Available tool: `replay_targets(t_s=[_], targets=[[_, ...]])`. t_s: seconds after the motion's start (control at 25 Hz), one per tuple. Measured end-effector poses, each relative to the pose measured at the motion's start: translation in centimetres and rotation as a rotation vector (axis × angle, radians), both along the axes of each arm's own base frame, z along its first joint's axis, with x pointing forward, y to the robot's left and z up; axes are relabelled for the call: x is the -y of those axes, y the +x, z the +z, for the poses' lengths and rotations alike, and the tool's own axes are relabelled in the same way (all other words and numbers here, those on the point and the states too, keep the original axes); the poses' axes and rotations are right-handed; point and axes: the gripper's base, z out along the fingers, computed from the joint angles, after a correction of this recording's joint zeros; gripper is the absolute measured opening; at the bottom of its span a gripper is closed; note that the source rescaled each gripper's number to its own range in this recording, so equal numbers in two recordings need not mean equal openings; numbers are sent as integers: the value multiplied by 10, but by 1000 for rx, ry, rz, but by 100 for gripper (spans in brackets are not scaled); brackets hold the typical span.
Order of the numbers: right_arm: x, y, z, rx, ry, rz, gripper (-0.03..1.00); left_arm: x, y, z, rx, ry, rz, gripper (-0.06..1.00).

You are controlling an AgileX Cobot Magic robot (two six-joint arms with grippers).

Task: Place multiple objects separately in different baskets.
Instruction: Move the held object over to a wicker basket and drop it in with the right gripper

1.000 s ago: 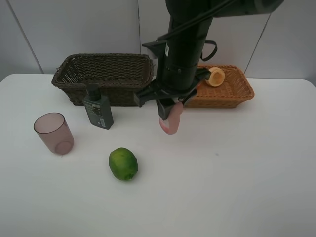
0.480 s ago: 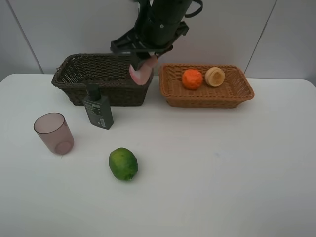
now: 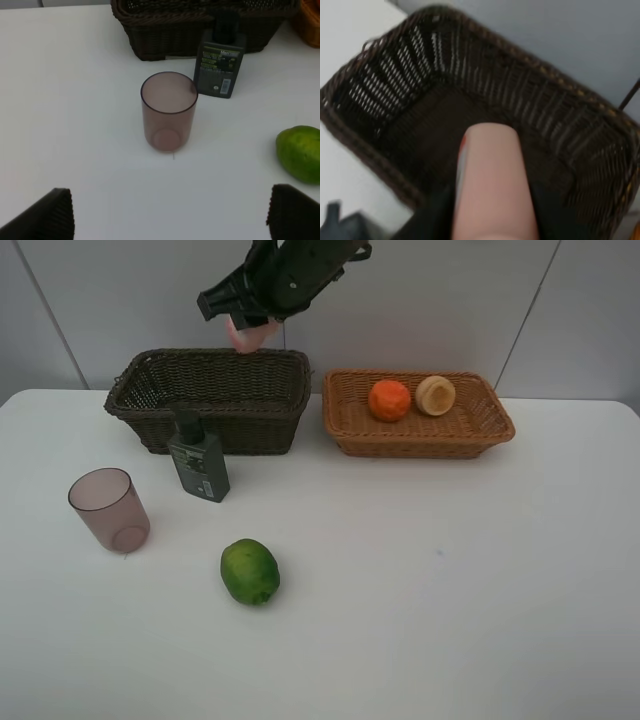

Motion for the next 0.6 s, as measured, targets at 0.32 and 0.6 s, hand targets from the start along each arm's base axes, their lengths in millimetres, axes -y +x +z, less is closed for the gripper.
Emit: replay_targets(t_s=[0.32, 0.6], targets=[[-1, 38, -50, 83, 75, -17, 1, 0, 0, 0, 0, 0, 0, 100], [1, 53, -100, 42, 49, -32, 1, 0, 0, 0, 0, 0, 0, 100]])
